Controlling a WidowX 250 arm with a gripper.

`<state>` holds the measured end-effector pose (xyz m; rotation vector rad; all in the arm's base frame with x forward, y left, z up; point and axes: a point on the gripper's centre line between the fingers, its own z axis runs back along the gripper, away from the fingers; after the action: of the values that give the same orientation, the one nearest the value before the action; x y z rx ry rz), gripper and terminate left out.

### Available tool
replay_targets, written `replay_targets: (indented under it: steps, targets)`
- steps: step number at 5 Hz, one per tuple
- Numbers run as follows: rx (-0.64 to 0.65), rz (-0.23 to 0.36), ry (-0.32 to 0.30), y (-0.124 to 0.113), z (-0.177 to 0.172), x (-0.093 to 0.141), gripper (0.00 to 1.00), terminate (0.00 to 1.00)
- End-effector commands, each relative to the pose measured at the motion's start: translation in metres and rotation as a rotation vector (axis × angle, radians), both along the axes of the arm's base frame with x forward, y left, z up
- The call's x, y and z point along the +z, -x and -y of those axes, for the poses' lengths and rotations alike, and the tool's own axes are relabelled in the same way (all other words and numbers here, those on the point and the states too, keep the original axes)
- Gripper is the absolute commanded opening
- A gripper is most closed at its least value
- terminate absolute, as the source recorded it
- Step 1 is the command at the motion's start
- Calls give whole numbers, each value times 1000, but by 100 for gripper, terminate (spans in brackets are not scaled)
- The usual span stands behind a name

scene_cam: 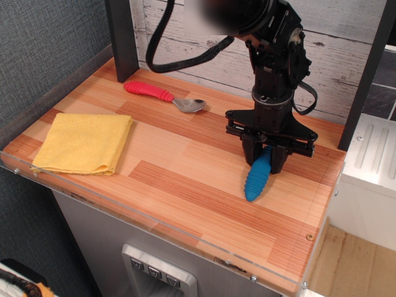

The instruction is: Move the fork from the edge of the table to the right side of the table

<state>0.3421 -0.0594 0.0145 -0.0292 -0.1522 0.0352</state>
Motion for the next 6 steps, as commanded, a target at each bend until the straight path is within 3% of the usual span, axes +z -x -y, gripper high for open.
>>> replay_targets:
  steps: [1,3,4,5,6]
  targets:
    - [-31,18,14,-1,6,16,100,0]
    - [-83,23,-24,-2,6,33,100,0]
    - [-141,11,-87,2,7,53,100,0]
    - [-151,-29,-112,12,3,69,100,0]
    - [-213,-114,-168,27,-3,88,100,0]
